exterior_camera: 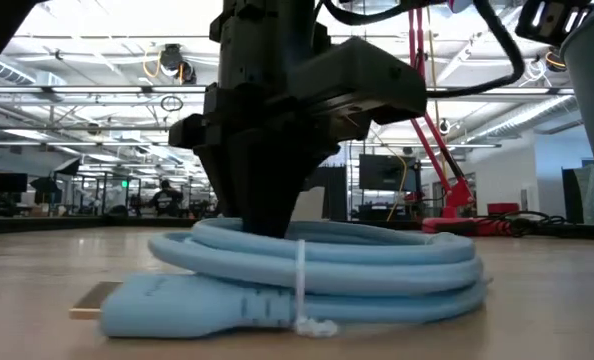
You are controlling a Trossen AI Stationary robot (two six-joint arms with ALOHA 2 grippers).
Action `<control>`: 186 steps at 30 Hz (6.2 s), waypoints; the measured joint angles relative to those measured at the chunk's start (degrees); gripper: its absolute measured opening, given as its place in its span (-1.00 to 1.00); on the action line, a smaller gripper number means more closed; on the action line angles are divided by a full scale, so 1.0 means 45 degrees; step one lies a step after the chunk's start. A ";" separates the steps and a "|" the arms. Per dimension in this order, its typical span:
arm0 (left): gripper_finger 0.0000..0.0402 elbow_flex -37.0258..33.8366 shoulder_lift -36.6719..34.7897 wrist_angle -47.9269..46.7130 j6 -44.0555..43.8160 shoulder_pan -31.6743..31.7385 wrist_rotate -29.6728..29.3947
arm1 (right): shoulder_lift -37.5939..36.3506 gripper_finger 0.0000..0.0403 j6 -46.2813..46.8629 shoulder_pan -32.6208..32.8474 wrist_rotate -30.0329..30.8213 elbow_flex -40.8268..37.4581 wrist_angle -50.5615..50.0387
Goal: Pick & Place USB Port
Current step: Put the blue hdmi cable into the blue bin
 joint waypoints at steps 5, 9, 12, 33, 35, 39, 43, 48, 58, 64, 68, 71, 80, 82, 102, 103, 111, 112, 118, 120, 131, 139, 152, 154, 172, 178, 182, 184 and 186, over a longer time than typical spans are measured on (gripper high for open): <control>-0.83 -0.0111 -0.0936 -0.2101 -0.0338 0.0274 -0.1001 | 0.0005 -0.16 0.0346 0.0000 0.0424 0.0000 0.0007; -0.83 -0.0041 -0.2503 -0.2621 -0.1084 0.0517 -0.2342 | 0.0022 -0.16 0.0261 0.0000 0.1162 0.0000 -0.0003; -0.83 -0.0057 -0.3626 -0.2636 -0.1882 0.0653 -0.3402 | 0.0044 -0.16 0.0579 -0.0021 0.1659 0.0000 0.0011; -0.83 -0.0033 -0.6523 -0.0086 -0.2006 0.1087 -0.7499 | 0.2325 0.16 0.0120 -0.2160 0.0957 0.0005 0.6814; -0.83 -0.0033 -0.6523 0.0186 -0.1775 0.1096 -0.7495 | 0.2616 0.17 0.0067 -0.2204 0.0952 0.0005 0.7464; -0.83 -0.0033 -0.6523 0.0224 -0.1698 0.1092 -0.7490 | 0.2887 0.16 -0.0054 -0.2372 0.0737 0.0005 0.8064; -0.83 -0.0033 -0.6523 0.0205 -0.1552 0.1043 -0.7390 | 0.2885 0.10 -0.0037 -0.2616 0.0632 0.0005 0.8104; -0.83 -0.0033 -0.6523 0.0206 -0.1496 0.1043 -0.7383 | 0.2885 -0.16 0.0224 -0.2801 0.0612 0.0005 0.7992; -0.75 -0.0033 -0.6591 0.0167 -0.0765 0.0822 -0.7269 | 0.2862 -0.86 -0.0015 -0.2798 -0.0242 0.0005 0.8114; -0.34 0.0002 -0.7399 -0.1231 -0.2058 0.0276 -0.7811 | 0.2308 -0.83 0.0830 -0.2431 -0.0797 0.0005 0.8216; -0.29 0.0006 -0.8016 -0.1275 -0.2716 -0.0168 -0.8649 | 0.1770 -0.85 0.1718 -0.1657 -0.1361 0.0005 0.8458; -0.31 0.0001 -0.8307 -0.0061 -0.2116 -0.0414 -0.8902 | 0.1267 -0.85 0.2526 -0.0452 -0.1305 0.0015 0.8497; -0.33 0.0041 -0.8444 0.4970 0.2523 -0.0769 -1.0114 | 0.0130 -0.86 0.2135 0.2466 -0.0700 0.0009 0.7598; -0.35 -0.0054 -0.8384 0.4453 0.2710 -0.0754 -0.9979 | 0.0202 -0.86 0.1970 0.2396 0.0613 0.0025 0.7489; -0.52 -0.0033 -0.8368 0.4388 0.2241 -0.0613 -0.9869 | 0.0380 -0.87 0.1915 0.2595 0.0983 0.0000 0.6952; -0.52 -0.0033 -0.8368 0.4392 0.2241 -0.0614 -0.9864 | 0.0364 -0.87 0.1901 0.2600 0.0974 0.0000 0.7004; -0.52 -0.0033 -0.8368 0.4377 0.2215 -0.0608 -0.9821 | 0.0377 -0.87 0.2849 0.3020 0.0259 0.0000 0.6870; -0.52 -0.0033 -0.8368 0.4375 0.2186 -0.0610 -0.9806 | 0.0381 -0.87 0.3127 0.3356 0.0061 0.0000 0.6836; -0.52 -0.0033 -0.8363 0.4275 0.2139 -0.0729 -0.9650 | 0.0344 -0.87 0.4605 0.5896 0.1033 0.0005 0.6436; -0.52 -0.0033 -0.8363 0.4270 0.2135 -0.0783 -0.9647 | 0.0281 -0.87 0.5295 0.6557 0.1815 0.0005 0.5181; -0.52 -0.0033 -0.8356 0.3815 0.2095 -0.0487 -0.9463 | 0.0238 -0.87 1.0870 0.7467 0.3213 0.0000 -0.2947; -0.52 -0.0028 -0.8354 0.3460 0.1986 -0.0409 -0.9316 | 0.0248 -0.87 0.9833 0.7311 0.3026 0.0000 -0.0900; -0.52 -0.0028 -0.8354 0.2940 0.1756 -0.0482 -0.9506 | 0.1097 -0.87 0.9440 0.6587 0.2297 0.0000 -0.0649; -0.52 -0.0028 -0.8354 0.2940 0.1756 -0.0482 -0.9511 | 0.1448 -0.87 0.9440 0.6277 0.1752 0.0000 -0.0643; -0.52 -0.0028 -0.8344 0.2974 0.1722 -0.0520 -0.9511 | 0.3385 -0.86 1.0011 0.5379 0.0302 -0.0112 -0.0230; -0.52 -0.0028 -0.8344 0.3009 0.1727 -0.0526 -0.9501 | 0.3628 -0.85 1.0653 0.5401 -0.0576 -0.0436 -0.0393; -0.52 -0.0028 -0.8344 0.3037 0.1727 -0.0544 -0.9497 | 0.3552 -0.85 1.1085 0.5414 -0.1456 -0.0447 -0.1458; -0.52 -0.0028 -0.8344 0.3039 0.1736 -0.0569 -0.9496 | 0.3499 -0.87 1.1380 0.5485 -0.1891 -0.0452 -0.2152; -0.52 -0.0028 -0.8344 0.3039 0.1770 -0.0589 -0.9496 | 0.3442 -0.87 1.1587 0.5489 -0.2243 -0.0452 -0.2642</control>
